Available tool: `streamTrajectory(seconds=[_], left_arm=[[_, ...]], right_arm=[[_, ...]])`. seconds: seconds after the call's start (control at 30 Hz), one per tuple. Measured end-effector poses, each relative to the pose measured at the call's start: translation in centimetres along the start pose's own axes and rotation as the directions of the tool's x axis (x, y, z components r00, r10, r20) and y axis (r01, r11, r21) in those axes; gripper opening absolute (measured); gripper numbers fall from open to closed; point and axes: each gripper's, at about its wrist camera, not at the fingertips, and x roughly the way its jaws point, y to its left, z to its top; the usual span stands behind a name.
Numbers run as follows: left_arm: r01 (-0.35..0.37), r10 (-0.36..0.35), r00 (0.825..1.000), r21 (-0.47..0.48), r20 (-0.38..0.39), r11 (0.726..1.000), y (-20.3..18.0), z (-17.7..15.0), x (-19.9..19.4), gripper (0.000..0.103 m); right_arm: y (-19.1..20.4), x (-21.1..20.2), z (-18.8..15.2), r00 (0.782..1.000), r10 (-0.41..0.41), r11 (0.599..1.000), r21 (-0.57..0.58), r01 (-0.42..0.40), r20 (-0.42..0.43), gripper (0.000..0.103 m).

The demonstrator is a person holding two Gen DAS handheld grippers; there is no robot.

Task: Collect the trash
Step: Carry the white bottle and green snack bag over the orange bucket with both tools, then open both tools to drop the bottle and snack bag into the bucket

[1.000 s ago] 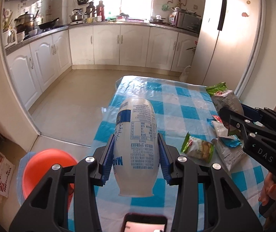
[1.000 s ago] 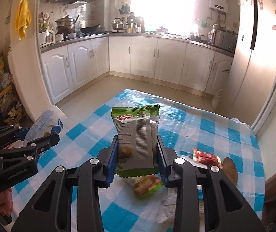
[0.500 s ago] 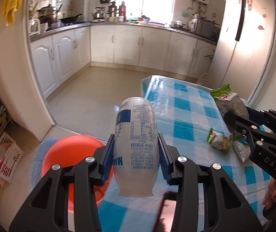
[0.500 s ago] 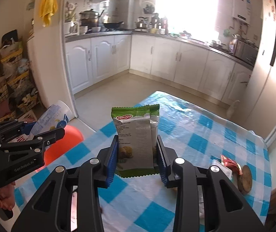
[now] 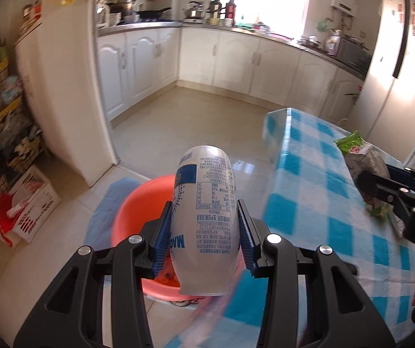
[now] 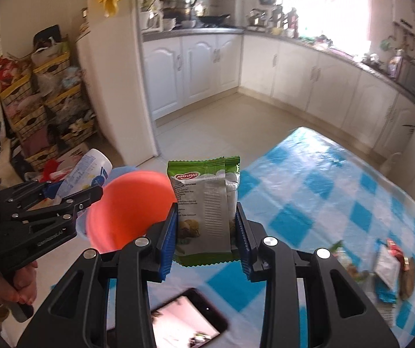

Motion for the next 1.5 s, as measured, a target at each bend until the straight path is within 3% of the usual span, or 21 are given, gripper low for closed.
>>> streamTrajectory(seconds=[0.23, 0.57, 0.67, 0.7, 0.73, 0.77, 0.87, 0.93, 1.0, 1.13, 1.27, 1.5], left_arm=[[-0.041, 0.039, 0.998, -0.058, -0.048, 0.997, 3.7, -1.0, 1.5, 0.044], [-0.038, 0.027, 0.993, -0.092, -0.116, 0.995, 5.3, -2.2, 4.5, 0.044], [-0.047, 0.032, 0.990, -0.104, -0.141, 0.994, 5.8, -2.4, 5.9, 0.044], [-0.043, 0.026, 0.988, -0.110, -0.153, 0.993, 6.0, -2.4, 6.5, 0.047], [-0.040, 0.021, 0.987, -0.113, -0.159, 0.993, 6.0, -2.5, 6.8, 0.052], [-0.045, 0.026, 0.986, -0.110, -0.166, 0.993, 6.2, -2.5, 7.4, 0.065], [-0.054, 0.038, 0.985, -0.093, -0.165, 0.994, 6.3, -2.6, 8.3, 0.070], [-0.058, 0.039, 0.982, -0.098, -0.187, 0.994, 6.5, -2.7, 8.7, 0.076], [-0.062, 0.042, 0.983, -0.106, -0.180, 0.992, 6.6, -2.8, 8.6, 0.077], [-0.085, 0.067, 0.983, -0.103, -0.169, 0.991, 6.4, -2.7, 7.6, 0.079], [-0.107, 0.097, 0.990, -0.097, -0.105, 0.990, 5.4, -1.6, 5.1, 0.084], [-0.120, 0.120, 0.993, -0.047, 0.004, 0.992, 2.0, 0.3, 0.6, 0.089]], right_arm=[[3.4, 3.3, 1.3, 0.991, 0.100, 0.994, -0.031, -0.103, -0.088, 0.038], [6.4, 8.6, 2.4, 0.956, 0.197, 0.979, -0.007, -0.203, -0.218, 0.038], [7.2, 10.1, 2.8, 0.945, 0.207, 0.976, -0.012, -0.217, -0.252, 0.041], [7.4, 10.5, 2.9, 0.946, 0.201, 0.977, -0.013, -0.211, -0.255, 0.052], [7.4, 10.7, 3.1, 0.948, 0.197, 0.979, -0.011, -0.206, -0.250, 0.057], [7.5, 10.7, 3.3, 0.949, 0.202, 0.978, -0.010, -0.210, -0.243, 0.061], [7.2, 10.1, 3.4, 0.959, 0.185, 0.982, -0.006, -0.190, -0.215, 0.070], [6.7, 9.2, 3.3, 0.965, 0.177, 0.984, 0.006, -0.180, -0.196, 0.071], [5.6, 8.1, 3.1, 0.970, 0.170, 0.985, 0.034, -0.167, -0.174, 0.081], [3.0, 5.6, 2.6, 0.982, 0.141, 0.987, 0.089, -0.131, -0.123, 0.082], [0.4, 2.5, 2.0, 0.992, 0.121, 0.980, 0.167, -0.112, -0.047, 0.087], [-2.2, -3.0, 0.6, 0.998, 0.013, 0.979, 0.202, -0.025, 0.060, 0.087]])
